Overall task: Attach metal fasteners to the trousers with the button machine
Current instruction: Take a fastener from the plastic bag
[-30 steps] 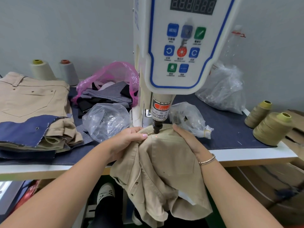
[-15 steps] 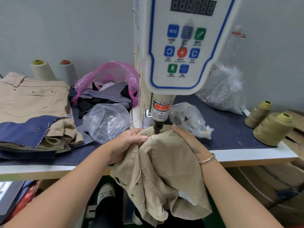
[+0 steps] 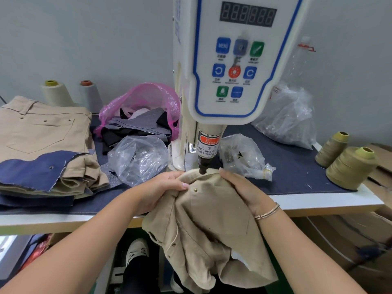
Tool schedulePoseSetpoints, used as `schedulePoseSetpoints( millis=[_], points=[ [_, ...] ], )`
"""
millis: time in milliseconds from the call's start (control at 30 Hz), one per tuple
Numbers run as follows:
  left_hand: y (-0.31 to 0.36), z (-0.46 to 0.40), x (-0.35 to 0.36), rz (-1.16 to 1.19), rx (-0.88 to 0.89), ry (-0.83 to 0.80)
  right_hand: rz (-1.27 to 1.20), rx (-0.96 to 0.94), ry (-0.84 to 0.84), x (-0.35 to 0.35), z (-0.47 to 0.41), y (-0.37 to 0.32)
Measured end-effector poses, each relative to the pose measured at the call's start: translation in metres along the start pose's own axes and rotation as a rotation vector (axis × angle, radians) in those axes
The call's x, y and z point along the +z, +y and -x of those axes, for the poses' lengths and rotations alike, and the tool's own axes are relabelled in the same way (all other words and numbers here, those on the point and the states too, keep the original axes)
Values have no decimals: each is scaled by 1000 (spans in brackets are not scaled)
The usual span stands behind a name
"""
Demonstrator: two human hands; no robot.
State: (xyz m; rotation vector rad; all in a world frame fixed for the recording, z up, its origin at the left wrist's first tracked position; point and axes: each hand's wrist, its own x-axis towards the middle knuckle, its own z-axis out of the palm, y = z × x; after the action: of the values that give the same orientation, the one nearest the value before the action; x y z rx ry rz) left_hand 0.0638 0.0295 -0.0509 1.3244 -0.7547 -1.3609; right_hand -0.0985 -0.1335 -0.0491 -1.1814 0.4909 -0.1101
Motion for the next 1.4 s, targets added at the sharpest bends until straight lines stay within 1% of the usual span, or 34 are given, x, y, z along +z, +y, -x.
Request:
schedulePoseSetpoints(
  millis=[67,133,167,200,233,267,300,333,367,400,433,467,533,600,633,733,767,800,867,933,1000,1067,1100,1167,1200,1300,1333,1400],
  points=[
    [1,5,-1,-58,-13,-11,27,28,-45,3,7,7],
    [4,9,0,-162,27,46,82,48,-59,7,16,9],
    [6,10,-1,-198,70,96,160,55,-55,8,20,7],
    [7,12,-3,-219,106,153,273,67,-20,9,22,2],
    [7,12,-5,-233,136,200,399,42,29,8,24,-4],
    [8,13,-6,-250,157,234,454,-7,98,5,24,-10],
    [7,13,-7,-278,170,254,421,-71,198,1,24,-19],
    [5,13,-8,-318,173,275,398,-172,330,-5,24,-26],
    [3,12,-10,-363,176,300,461,-297,492,-11,23,-34],
    [1,11,-10,-395,175,322,630,-391,639,-20,21,-41],
    [0,9,-10,-419,179,333,853,-417,736,-29,17,-46],
    [0,9,-10,-433,189,334,1070,-386,771,-35,12,-52],
    [2,9,-10,-447,207,307,1428,-224,711,-40,0,-57],
    [5,10,-11,-470,193,265,1622,-61,625,-38,-13,-58],
    [7,11,-12,-474,179,236,1667,20,600,-36,-22,-58],
    [7,12,-10,-480,118,88,1723,378,557,-28,-47,-66],
    [6,12,-8,-492,111,61,1744,475,527,-26,-53,-66],
    [6,13,-7,-488,127,58,1765,520,518,-25,-58,-67],
    [7,16,-9,-380,204,84,1808,445,544,-26,-60,-66],
    [13,23,-18,-234,273,111,1861,313,581,-28,-56,-64],
    [18,29,-32,-154,257,228,1905,219,614,-29,-54,-60],
    [14,28,-45,-244,189,424,1915,221,629,-27,-57,-59],
    [9,27,-48,-317,161,521,1898,254,637,-26,-59,-59],
    [-4,24,-48,-423,163,652,1817,408,658,-22,-66,-61],
    [-10,23,-47,-465,187,688,1783,475,664,-20,-69,-64],
    [-23,19,-45,-557,257,729,1748,563,676,-19,-74,-66],
    [-25,19,-45,-572,274,741,1692,637,677,-18,-74,-68],
    [-26,18,-46,-579,297,754,1626,678,706,-19,-74,-68]
  ],
)
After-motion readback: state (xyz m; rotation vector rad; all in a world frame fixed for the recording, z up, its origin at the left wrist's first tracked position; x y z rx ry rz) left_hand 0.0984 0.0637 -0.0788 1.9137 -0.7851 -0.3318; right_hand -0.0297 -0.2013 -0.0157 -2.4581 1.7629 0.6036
